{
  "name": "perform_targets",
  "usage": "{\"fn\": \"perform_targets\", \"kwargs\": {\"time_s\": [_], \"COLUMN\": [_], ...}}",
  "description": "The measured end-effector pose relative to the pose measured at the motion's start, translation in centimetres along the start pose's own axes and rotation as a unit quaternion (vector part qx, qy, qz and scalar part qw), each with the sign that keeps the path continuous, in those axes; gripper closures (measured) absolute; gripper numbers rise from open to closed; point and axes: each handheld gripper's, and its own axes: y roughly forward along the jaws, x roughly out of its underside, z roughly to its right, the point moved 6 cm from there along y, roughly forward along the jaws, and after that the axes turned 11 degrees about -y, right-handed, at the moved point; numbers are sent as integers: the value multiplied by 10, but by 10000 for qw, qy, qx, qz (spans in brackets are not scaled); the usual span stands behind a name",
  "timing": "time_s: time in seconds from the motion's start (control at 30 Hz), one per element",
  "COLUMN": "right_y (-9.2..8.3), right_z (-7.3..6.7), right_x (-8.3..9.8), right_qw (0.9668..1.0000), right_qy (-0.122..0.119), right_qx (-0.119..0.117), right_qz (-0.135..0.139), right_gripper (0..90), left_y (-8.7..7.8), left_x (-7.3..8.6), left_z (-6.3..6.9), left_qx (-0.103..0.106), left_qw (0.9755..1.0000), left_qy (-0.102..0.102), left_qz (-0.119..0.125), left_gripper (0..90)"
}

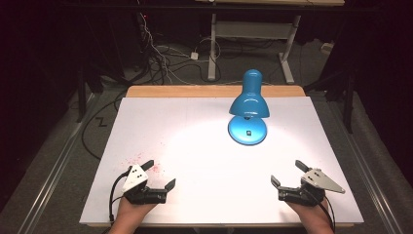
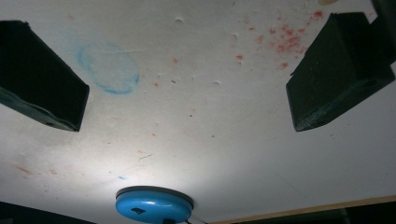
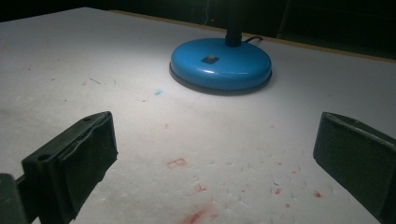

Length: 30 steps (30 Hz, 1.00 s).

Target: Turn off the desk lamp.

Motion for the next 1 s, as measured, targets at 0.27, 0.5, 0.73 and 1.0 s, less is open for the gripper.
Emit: {"fn": "perform_targets", "kwargs": {"time_s": [0.27, 0.5, 0.73, 1.0], "right_y": [1, 3, 2, 1], "right_z": [1, 0, 0, 2], "right_x": [-3, -3, -2, -1], "right_qw": [10000, 10000, 10000, 10000], "right_qy": [-26, -44, -17, 20], "right_qx": [3, -35, -18, -10], "right_qz": [48, 23, 15, 6], "right_gripper": [2, 2, 11, 90], "left_y": [1, 1, 0, 1], "left_x": [0, 0, 0, 0], "left_z": [0, 0, 1, 1], "left_qx": [20, 49, 54, 71], "left_qw": [10000, 10000, 10000, 9999], "left_qy": [12, -6, 51, 67], "left_qz": [-40, -32, -25, -73], "left_gripper": [0, 0, 0, 0]}}
